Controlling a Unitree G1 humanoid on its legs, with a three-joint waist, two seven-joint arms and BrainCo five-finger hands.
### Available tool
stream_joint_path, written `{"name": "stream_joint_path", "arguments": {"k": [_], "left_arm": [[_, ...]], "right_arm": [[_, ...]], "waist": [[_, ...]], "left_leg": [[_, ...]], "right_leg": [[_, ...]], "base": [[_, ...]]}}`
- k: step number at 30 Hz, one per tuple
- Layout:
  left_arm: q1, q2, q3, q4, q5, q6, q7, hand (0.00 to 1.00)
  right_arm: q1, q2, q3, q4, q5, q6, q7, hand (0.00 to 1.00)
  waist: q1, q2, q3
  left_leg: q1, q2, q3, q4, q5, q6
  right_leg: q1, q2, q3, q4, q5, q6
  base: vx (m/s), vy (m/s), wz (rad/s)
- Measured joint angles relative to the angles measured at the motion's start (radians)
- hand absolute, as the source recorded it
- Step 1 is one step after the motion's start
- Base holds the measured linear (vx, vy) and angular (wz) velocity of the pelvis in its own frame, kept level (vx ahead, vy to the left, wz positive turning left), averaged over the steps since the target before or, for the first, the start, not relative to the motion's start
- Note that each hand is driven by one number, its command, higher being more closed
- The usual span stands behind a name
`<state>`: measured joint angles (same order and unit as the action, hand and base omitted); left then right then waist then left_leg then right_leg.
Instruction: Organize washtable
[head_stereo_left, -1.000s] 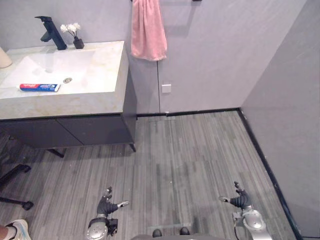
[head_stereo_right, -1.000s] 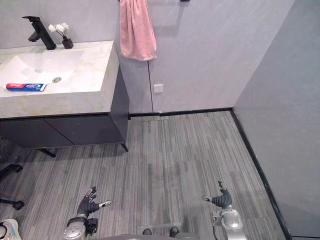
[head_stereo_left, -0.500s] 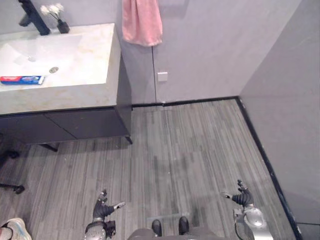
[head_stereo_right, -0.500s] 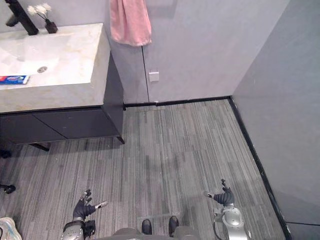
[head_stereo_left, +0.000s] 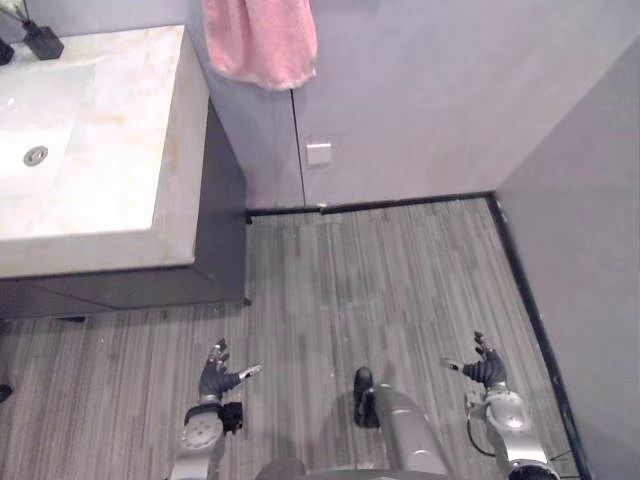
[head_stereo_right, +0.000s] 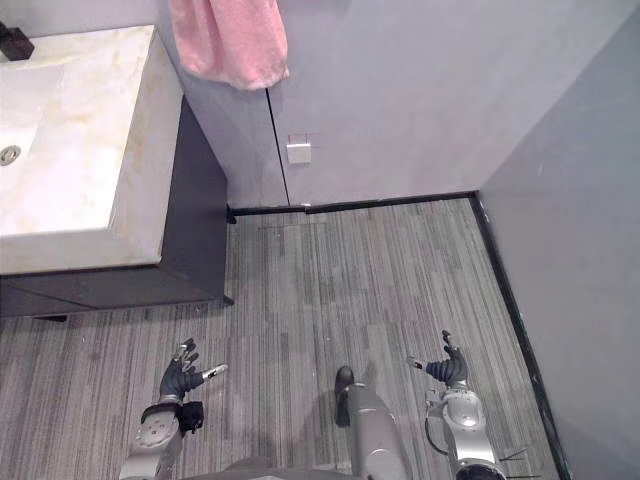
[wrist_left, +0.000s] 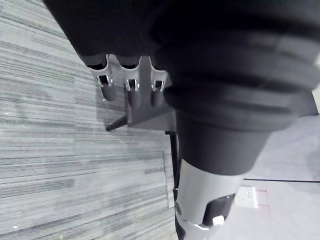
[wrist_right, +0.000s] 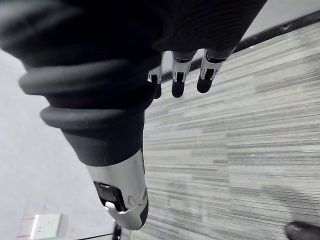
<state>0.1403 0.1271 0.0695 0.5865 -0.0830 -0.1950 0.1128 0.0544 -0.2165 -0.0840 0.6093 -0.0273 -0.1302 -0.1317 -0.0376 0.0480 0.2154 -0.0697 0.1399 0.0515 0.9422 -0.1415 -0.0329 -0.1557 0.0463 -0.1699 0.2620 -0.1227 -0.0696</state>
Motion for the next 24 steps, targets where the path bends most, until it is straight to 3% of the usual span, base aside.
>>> {"name": "stream_joint_path", "arguments": {"k": [1, 3, 5, 6, 7, 8, 9, 10, 12, 13, 14, 15, 16, 18, 19, 22, 23, 24], "left_arm": [[0.0, 0.0, 0.001, 0.0, -0.007, 0.0, 0.001, 0.0], [-0.002, 0.0, 0.001, -0.004, -0.022, 0.0, 0.002, 0.0], [-0.004, 0.001, 0.001, -0.012, -0.024, 0.0, 0.002, 0.0], [-0.01, -0.002, 0.001, -0.015, -0.024, 0.0, 0.002, 0.0], [-0.006, -0.01, -0.001, -0.018, -0.023, 0.001, 0.002, 0.0], [-0.001, -0.013, -0.001, -0.02, -0.023, 0.001, 0.002, 0.0], [0.007, -0.015, 0.0, -0.023, -0.023, 0.001, 0.002, 0.0], [0.013, -0.013, 0.002, -0.022, -0.023, 0.003, 0.003, 0.0], [-0.002, -0.021, 0.006, -0.026, -0.023, 0.003, 0.003, 0.0], [0.002, -0.028, -0.006, -0.026, -0.022, 0.005, 0.0, 0.0], [0.008, -0.028, -0.015, -0.026, -0.022, 0.012, 0.001, 0.0], [0.013, -0.026, -0.026, -0.025, -0.021, 0.016, 0.0, 0.0], [0.023, -0.027, -0.032, -0.026, -0.022, 0.017, 0.002, 0.0], [0.02, -0.026, -0.032, -0.028, -0.021, 0.016, 0.005, 0.0], [0.009, -0.021, -0.031, -0.027, -0.022, 0.016, 0.006, 0.0], [0.003, -0.024, -0.031, -0.027, -0.022, 0.015, 0.02, 0.0], [0.004, -0.023, -0.031, -0.026, -0.022, 0.015, 0.021, 0.0], [0.011, -0.015, -0.032, -0.028, -0.021, 0.013, 0.022, 0.0]], "right_arm": [[-0.007, 0.007, 0.012, 0.002, 0.001, -0.004, 0.0, 0.0], [-0.016, 0.014, 0.011, 0.004, 0.016, -0.014, -0.001, 0.0], [-0.029, 0.013, 0.002, 0.011, 0.019, -0.015, 0.0, 0.0], [-0.045, 0.015, -0.009, 0.016, 0.019, -0.015, 0.0, 0.0], [-0.044, 0.014, -0.031, 0.03, 0.019, -0.016, -0.001, 0.0], [-0.044, 0.012, -0.04, 0.041, 0.019, -0.016, -0.001, 0.0], [-0.04, 0.009, -0.046, 0.055, 0.019, -0.013, -0.003, 0.0], [-0.036, 0.017, -0.044, 0.073, 0.017, -0.009, -0.007, 0.0], [-0.02, 0.021, -0.037, 0.075, 0.013, 0.006, -0.004, 0.0], [-0.012, 0.032, -0.037, 0.075, 0.004, 0.011, 0.0, 0.0], [-0.008, 0.041, -0.037, 0.074, -0.006, 0.011, 0.0, 0.0], [-0.004, 0.048, -0.036, 0.075, -0.015, 0.012, 0.001, 0.0], [-0.001, 0.056, -0.022, 0.074, -0.023, 0.012, 0.002, 0.0], [0.002, 0.058, -0.013, 0.072, -0.024, 0.01, 0.003, 0.0], [0.005, 0.059, -0.014, 0.073, -0.023, 0.009, 0.003, 0.0], [0.014, 0.058, -0.014, 0.073, -0.023, 0.009, 0.003, 0.0], [0.014, 0.059, -0.014, 0.073, -0.023, 0.008, 0.003, 0.0], [0.033, 0.064, -0.015, 0.072, -0.023, 0.007, 0.002, 0.0]], "waist": [[0.014, -0.011, 0.007], [0.04, -0.022, 0.014], [0.058, -0.033, 0.02], [0.058, -0.039, 0.035], [0.057, -0.037, 0.039], [0.06, -0.031, 0.037], [0.069, -0.011, 0.032], [0.08, -0.023, 0.028], [0.077, -0.038, 0.023], [0.078, -0.048, 0.024], [0.076, -0.052, 0.026], [0.071, -0.054, 0.026], [0.052, -0.054, 0.025], [0.05, -0.055, 0.024], [0.049, -0.056, 0.024], [0.047, -0.055, 0.024], [0.046, -0.054, 0.021], [0.047, -0.075, 0.005]], "left_leg": [[-0.064, 0.018, 0.029, 0.115, -0.05, 0.02], [-0.172, 0.012, 0.042, 0.121, -0.104, 0.035], [-0.282, -0.022, 0.045, -0.009, -0.131, 0.033], [-0.324, -0.057, 0.044, -0.168, -0.129, 0.024], [-0.337, -0.088, 0.034, -0.381, -0.085, -0.011], [-0.336, -0.095, 0.028, -0.498, -0.041, -0.023], [-0.336, -0.096, 0.019, -0.586, 0.085, -0.007], [-0.334, -0.112, 0.026, -0.551, 0.112, 0.049], [-0.333, -0.152, 0.041, -0.508, 0.033, 0.075], [-0.281, -0.175, 0.058, -0.508, -0.008, 0.101], [-0.233, -0.187, 0.062, -0.516, -0.026, 0.114], [-0.187, -0.195, 0.062, -0.524, -0.041, 0.12], [-0.102, -0.202, 0.055, -0.547, -0.058, 0.133], [-0.015, -0.206, 0.04, -0.606, -0.058, 0.133], [0.042, -0.203, 0.022, -0.646, -0.058, 0.133], [0.102, -0.183, 0.002, -0.665, -0.059, 0.132], [0.119, -0.171, -0.007, -0.665, -0.065, 0.12], [0.13, -0.178, -0.024, -0.659, -0.085, 0.082]], "right_leg": [[0.093, 0.004, 0.017, -0.06, -0.002, -0.003], [0.195, -0.003, 0.048, -0.138, -0.003, -0.003], [0.254, -0.03, 0.065, -0.186, -0.022, 0.013], [0.292, -0.059, 0.067, -0.194, -0.047, 0.034], [0.323, -0.079, 0.069, -0.194, -0.078, 0.054], [0.337, -0.082, 0.074, -0.195, -0.096, 0.068], [0.356, -0.078, 0.092, -0.191, -0.136, 0.088], [0.368, -0.095, 0.105, -0.172, -0.165, 0.099], [0.322, -0.142, 0.124, -0.023, -0.177, 0.104], [0.257, -0.171, 0.158, 0.182, -0.16, 0.148], [0.213, -0.187, 0.176, 0.336, -0.131, 0.222], [0.18, -0.191, 0.19, 0.455, -0.128, 0.271], [0.113, -0.191, 0.189, 0.642, -0.141, 0.252], [0.037, -0.191, 0.152, 0.707, -0.168, 0.201], [-0.004, -0.184, 0.117, 0.65, -0.189, 0.162], [-0.057, -0.158, 0.094, 0.434, -0.198, 0.144], [-0.061, -0.136, 0.094, 0.277, -0.171, 0.146], [-0.053, -0.124, 0.106, 0.086, -0.034, 0.115]], "base": [[0.64, -0.092, -0.21], [0.48, 0.007, -0.38], [0.44, 0.078, -0.29], [0.44, 0.136, -0.08], [0.46, 0.165, -0.08], [0.49, 0.213, -0.23], [0.52, 0.251, -0.36], [0.52, 0.248, -0.21], [0.6, 0.26, 0.01], [0.66, 0.283, -0.07], [0.54, 0.224, -0.09], [0.51, 0.149, 0.14], [0.51, 0.124, 0.17], [0.5, 0.079, 0.2], [0.48, 0.0, 0.31], [0.32, -0.07, 0.34], [0.34, -0.127, 0.48], [0.43, -0.178, 0.58]]}}
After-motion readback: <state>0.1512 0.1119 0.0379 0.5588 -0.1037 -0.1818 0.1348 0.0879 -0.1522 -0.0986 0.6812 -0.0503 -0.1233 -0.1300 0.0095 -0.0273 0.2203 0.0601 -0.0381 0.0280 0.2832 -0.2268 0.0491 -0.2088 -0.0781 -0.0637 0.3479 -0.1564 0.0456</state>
